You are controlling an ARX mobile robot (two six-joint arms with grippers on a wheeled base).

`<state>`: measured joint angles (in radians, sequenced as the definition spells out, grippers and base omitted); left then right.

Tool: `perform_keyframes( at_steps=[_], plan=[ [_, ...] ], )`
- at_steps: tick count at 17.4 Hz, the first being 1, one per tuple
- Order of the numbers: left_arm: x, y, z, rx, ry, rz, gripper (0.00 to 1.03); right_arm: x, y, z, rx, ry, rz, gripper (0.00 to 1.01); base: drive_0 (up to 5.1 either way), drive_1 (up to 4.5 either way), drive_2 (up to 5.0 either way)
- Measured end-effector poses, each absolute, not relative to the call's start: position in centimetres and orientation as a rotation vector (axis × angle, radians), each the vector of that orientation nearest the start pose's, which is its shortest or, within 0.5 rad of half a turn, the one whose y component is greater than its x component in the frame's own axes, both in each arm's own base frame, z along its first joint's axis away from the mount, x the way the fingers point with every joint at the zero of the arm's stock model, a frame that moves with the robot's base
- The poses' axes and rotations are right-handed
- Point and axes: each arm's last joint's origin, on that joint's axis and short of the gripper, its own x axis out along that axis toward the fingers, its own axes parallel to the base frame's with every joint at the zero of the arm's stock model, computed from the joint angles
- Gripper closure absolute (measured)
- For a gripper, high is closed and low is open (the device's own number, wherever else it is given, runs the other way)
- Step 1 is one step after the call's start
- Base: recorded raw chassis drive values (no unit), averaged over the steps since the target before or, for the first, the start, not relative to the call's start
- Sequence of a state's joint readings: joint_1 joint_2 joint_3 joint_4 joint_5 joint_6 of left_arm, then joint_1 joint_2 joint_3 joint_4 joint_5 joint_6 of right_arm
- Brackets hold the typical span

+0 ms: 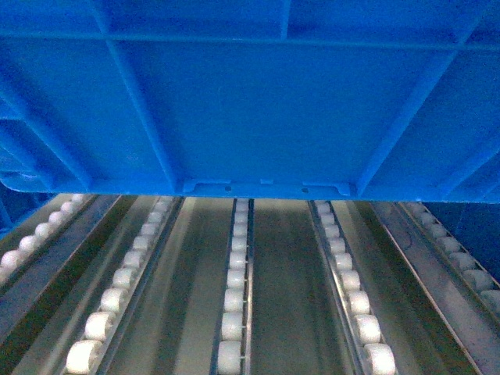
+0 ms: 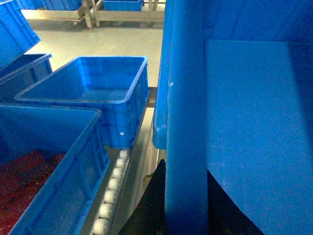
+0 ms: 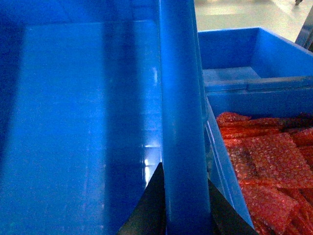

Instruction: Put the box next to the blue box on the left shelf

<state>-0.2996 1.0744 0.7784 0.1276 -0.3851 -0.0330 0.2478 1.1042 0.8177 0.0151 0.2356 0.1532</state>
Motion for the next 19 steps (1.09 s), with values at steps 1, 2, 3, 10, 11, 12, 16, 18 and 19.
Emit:
perform_keyframes(
  at_steps=[1,2,3,10,11,12,16,18,19],
  plan=[
    [23.19,-6.03,30.57,0.023,0.158,0.088,0.94,23.98,5.37,30.19,0.087,0.264,-0.008,0.92,0.0,4.31,-4.2],
    [23.19,-6.03,30.57,0.023,0.157,0.088,0.94,23.98,5.37,30.19,0.087,0.264,-0.008,0.92,0.0,4.31,-4.2],
    [23.19,-6.03,30.57,0.024,0.157,0.088,0.94,23.98,5.37,30.19,0.087,0.264,-0.008,0.92,0.0,4.31,-4.2],
    [23.19,-6.03,30.57,0.024,0.157,0.088,0.94,23.98,5.37,30.19,0.087,0.264,-0.008,0.92,0.0,4.31,-4.2],
    [23.19,-6.03,30.57,0.024,0.157,0.088,0.94,23.98,5.37,30.19,0.087,0.264,-0.008,0.92,0.0,4.31,-4.2],
    [23.19,-6.03,30.57,0.024,0.158,0.088,0.94,23.98,5.37,30.19,0.087,0.264,-0.008,0.92,0.0,4.31,-4.2],
    [23.19,-6.03,30.57,0.024,0.157,0.088,0.94,23.98,5.37,30.19,0.087,0.264,-0.008,0.92,0.0,2.15,-2.1],
    [23.19,-6.03,30.57,0.024,0.157,0.088,0.94,23.98,5.37,30.19,0.087,0.264,-0.008,0.92,0.0,0.00,0.0],
    [23.19,-6.03,30.57,0.024,0.158,0.088,0.94,23.98,5.37,30.19,0.087,0.264,-0.008,0.92,0.0,0.00,0.0]
  ],
)
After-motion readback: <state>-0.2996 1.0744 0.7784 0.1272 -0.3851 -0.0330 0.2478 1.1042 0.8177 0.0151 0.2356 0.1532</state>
